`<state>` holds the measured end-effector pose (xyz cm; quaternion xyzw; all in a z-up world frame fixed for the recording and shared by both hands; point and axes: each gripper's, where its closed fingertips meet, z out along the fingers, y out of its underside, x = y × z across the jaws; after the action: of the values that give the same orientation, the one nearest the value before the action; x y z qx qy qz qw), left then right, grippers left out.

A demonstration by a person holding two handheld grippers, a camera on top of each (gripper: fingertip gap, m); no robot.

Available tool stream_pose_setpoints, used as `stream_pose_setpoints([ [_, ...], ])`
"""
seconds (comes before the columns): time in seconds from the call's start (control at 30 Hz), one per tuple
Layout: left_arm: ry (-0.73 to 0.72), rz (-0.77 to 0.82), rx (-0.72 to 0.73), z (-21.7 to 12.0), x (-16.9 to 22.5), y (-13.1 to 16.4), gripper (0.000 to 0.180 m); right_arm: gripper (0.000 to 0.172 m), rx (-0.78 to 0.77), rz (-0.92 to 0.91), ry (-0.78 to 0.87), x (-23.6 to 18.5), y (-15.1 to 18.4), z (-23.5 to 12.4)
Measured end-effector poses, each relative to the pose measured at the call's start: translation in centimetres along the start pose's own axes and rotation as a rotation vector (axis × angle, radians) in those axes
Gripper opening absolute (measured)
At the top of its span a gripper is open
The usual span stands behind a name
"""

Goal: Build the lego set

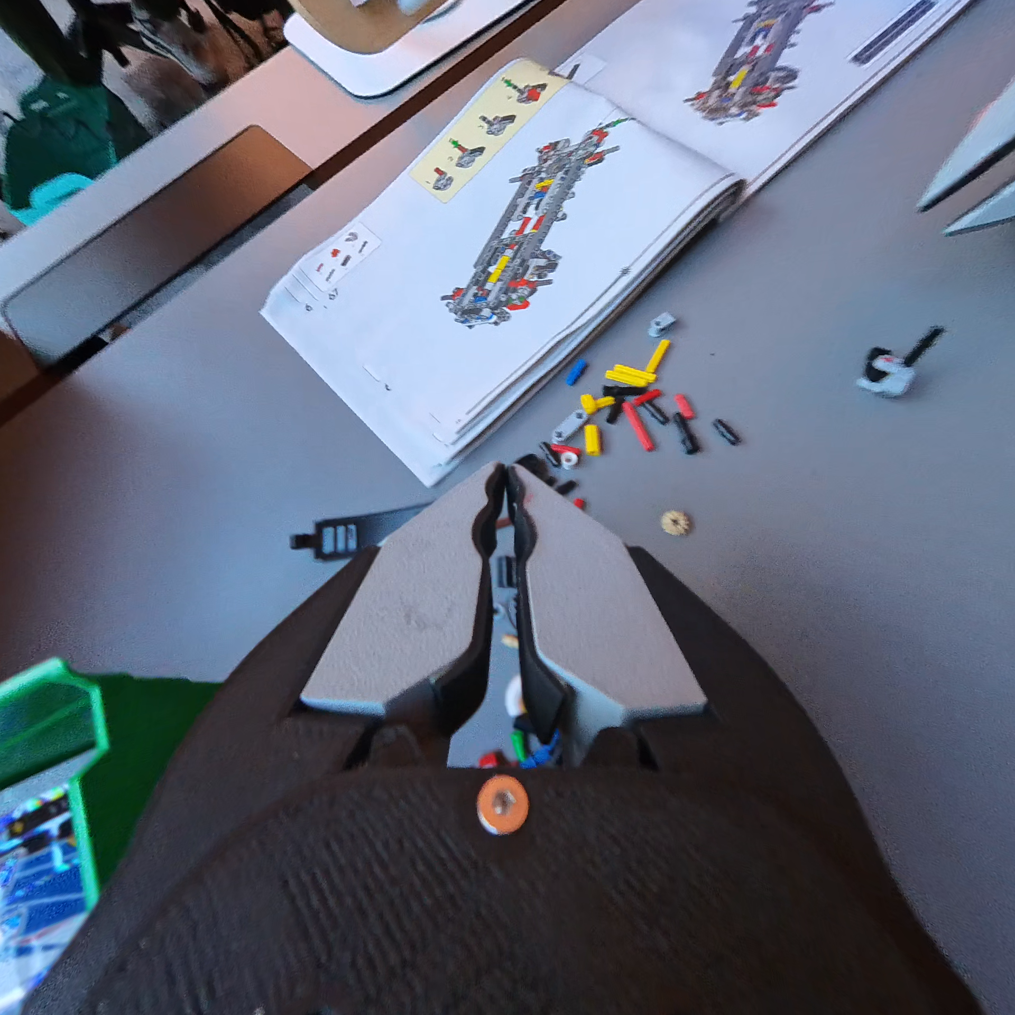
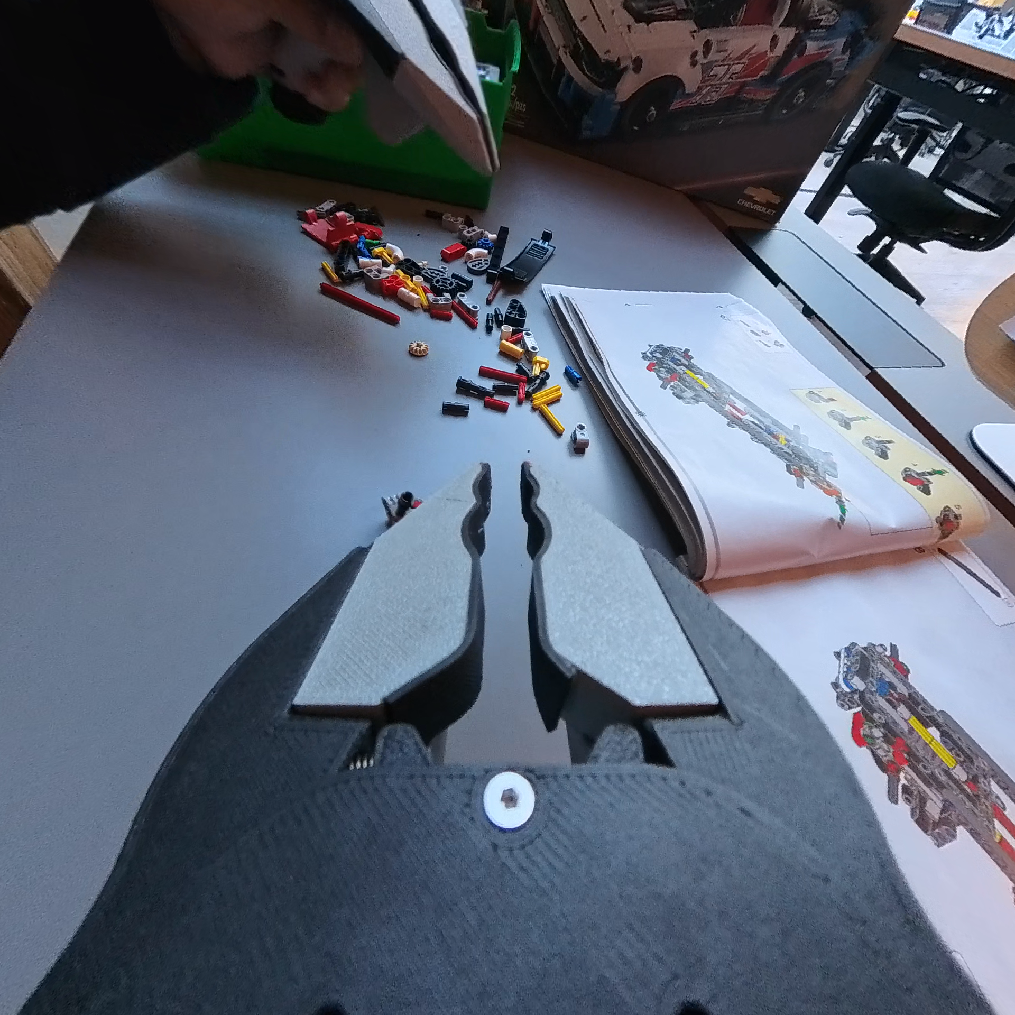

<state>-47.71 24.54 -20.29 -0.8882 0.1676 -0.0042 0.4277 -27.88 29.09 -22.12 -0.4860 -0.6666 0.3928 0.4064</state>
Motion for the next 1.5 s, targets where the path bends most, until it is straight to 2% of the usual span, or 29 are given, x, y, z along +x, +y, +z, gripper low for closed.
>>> stream_pose_setpoints([
  [0.1, -0.027, 0.033, 0.014, 1.5, -1.0, -1.0, 0.0, 0.006, -0.008, -0.003, 0.014, 0.2, 0.3, 0.1],
  [0.23, -0.024, 0.006, 0.11, 2.3, -2.2, -2.6, 0.0, 0.004, -0.013, -0.023, 0.039, 0.6, 0.4, 0.0],
  [0.4, -0.003, -0.093, 0.148, 1.9, -3.2, -1.3, 0.0, 0.0, -0.044, -0.08, 0.105, 2.0, 0.6, 0.5],
  [0.47, 0.031, -0.131, 0.112, 2.0, -3.1, -0.6, 0.0, 0.0, -0.042, -0.06, 0.099, 2.0, 0.8, 0.9],
  [0.73, 0.03, -0.149, 0.069, 2.7, -3.2, 0.7, 0.0, 0.0, -0.032, -0.02, 0.096, 2.5, 1.1, 1.1],
  [1.5, -0.021, -0.169, 0.14, 2.4, -4.5, 0.1, 0.0, 0.0, 0.007, -0.002, 0.139, 3.1, 0.8, 0.3],
])
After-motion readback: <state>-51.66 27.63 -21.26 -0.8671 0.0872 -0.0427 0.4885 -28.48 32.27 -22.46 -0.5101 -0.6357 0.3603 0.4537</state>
